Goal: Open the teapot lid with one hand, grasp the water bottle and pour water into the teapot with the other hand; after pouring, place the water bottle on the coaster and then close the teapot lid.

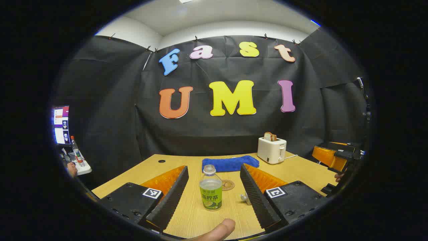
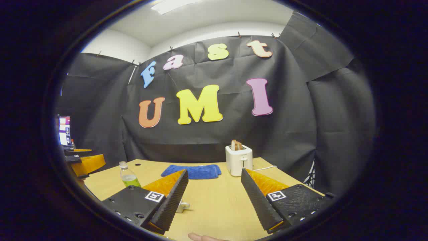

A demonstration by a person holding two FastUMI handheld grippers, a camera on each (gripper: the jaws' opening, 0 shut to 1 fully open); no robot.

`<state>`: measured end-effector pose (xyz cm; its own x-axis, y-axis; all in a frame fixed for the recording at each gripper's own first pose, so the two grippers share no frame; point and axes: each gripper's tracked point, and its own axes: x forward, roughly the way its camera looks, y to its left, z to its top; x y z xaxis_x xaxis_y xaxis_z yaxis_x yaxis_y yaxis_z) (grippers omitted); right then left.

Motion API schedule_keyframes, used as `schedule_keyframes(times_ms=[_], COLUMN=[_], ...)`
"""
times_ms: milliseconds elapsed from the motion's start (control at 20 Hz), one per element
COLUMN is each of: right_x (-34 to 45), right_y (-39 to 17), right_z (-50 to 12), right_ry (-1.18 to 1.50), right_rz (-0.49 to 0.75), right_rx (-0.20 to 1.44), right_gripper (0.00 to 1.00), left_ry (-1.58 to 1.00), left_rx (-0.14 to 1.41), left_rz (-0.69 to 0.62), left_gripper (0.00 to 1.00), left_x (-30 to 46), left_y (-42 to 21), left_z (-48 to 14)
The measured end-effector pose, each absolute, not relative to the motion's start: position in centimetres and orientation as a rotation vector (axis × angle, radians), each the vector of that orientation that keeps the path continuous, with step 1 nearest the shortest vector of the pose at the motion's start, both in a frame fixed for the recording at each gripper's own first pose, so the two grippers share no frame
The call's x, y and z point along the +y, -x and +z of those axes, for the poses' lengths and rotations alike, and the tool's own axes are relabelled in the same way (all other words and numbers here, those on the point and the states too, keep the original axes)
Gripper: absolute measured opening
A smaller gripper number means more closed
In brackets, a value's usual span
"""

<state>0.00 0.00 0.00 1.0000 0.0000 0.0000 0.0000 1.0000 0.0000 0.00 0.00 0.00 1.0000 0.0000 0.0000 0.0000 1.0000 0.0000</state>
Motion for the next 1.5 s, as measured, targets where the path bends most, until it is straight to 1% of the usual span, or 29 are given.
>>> schedule_keyframes(times_ms=[50,100,150,200,250,300,350,500,550,600,750,800,850,900,950,1000,1050,1100,1200,1250,1300,1400,1450,1500], right_x=[-0.3,-0.2,0.1,0.2,0.1,0.0,0.1,0.2,0.3,0.4,0.5,0.5,0.5,0.5,0.7,0.9,1.1,1.3,2.2,3.2,4.4,5.7,6.4,7.3], right_y=[0.0,0.1,0.2,0.3,0.4,0.4,0.4,0.0,0.0,-0.1,-0.3,-0.3,-0.4,-0.4,-0.5,-0.7,-0.9,-1.3,-2.1,-2.6,-3.2,-4.6,-5.2,-5.6], right_z=[-0.1,0.0,-0.1,-0.1,0.0,0.1,0.0,-0.4,-0.6,-0.8,-1.3,-1.3,-1.3,-1.3,-1.5,-1.7,-2.0,-2.4,-3.2,-3.6,-4.3,-6.5,-7.5,-8.7], right_ry=[0.004,0.009,0.014,0.02,0.027,0.031,0.033,0.037,0.038,0.038,0.033,0.031,0.032,0.032,0.034,0.035,0.035,0.033,0.015,0.01,0.022,0.069,0.081,0.082], right_rz=[-0.006,-0.004,0.001,0.004,0.0,-0.005,-0.005,-0.003,-0.003,-0.001,0.005,0.007,0.007,0.009,0.014,0.019,0.028,0.036,0.057,0.083,0.114,0.143,0.154,0.176], right_rx=[0.002,0.002,0.001,-0.003,-0.008,-0.012,-0.013,-0.001,0.003,0.01,0.024,0.026,0.025,0.022,0.025,0.027,0.032,0.04,0.051,0.046,0.043,0.07,0.085,0.102], right_gripper=[0.92,0.96,0.92,0.96,0.96,0.93,0.96,0.96,0.92,0.95,0.95,0.93,0.96,0.92,0.92,0.96,0.92,0.96,0.95,0.93,0.96,0.96,0.93,0.96], left_ry=[0.005,0.009,0.013,0.015,0.015,0.015,0.014,0.009,0.008,0.011,0.032,0.036,0.034,0.033,0.035,0.036,0.038,0.039,0.039,0.042,0.046,0.056,0.062,0.068], left_rx=[0.003,0.006,0.007,0.007,0.008,0.007,0.008,0.012,0.013,0.015,0.024,0.03,0.036,0.04,0.046,0.051,0.051,0.05,0.04,0.035,0.027,-0.001,-0.013,-0.02], left_rz=[-0.001,0.001,0.003,0.002,0.002,0.003,0.003,0.013,0.017,0.024,0.033,0.035,0.035,0.037,0.043,0.05,0.055,0.055,0.053,0.052,0.05,0.044,0.044,0.042], left_gripper=[0.97,0.97,0.97,0.97,0.97,0.97,0.97,0.97,0.97,0.97,0.97,0.97,0.97,0.97,0.98,0.97,0.97,0.97,0.97,0.97,0.97,0.97,0.97,0.97], left_x=[0.1,0.3,0.4,0.5,0.6,0.6,0.7,1.1,1.4,1.8,2.5,2.8,2.9,3.2,3.4,3.7,3.9,4.0,4.1,4.2,4.2,4.3,4.4,4.4], left_y=[0.0,0.1,0.0,0.0,-0.1,0.0,0.0,-0.2,-0.3,-0.4,-0.6,-0.8,-0.9,-1.1,-1.2,-1.2,-1.2,-1.2,-1.2,-1.2,-1.1,-1.0,-0.9,-1.0], left_z=[0.0,-0.2,-0.1,-0.2,-0.1,-0.1,-0.1,-0.3,-0.3,-0.3,-0.6,-0.7,-0.9,-1.1,-1.2,-1.3,-1.3,-1.2,-1.0,-0.8,-0.7,0.0,0.3,0.3])
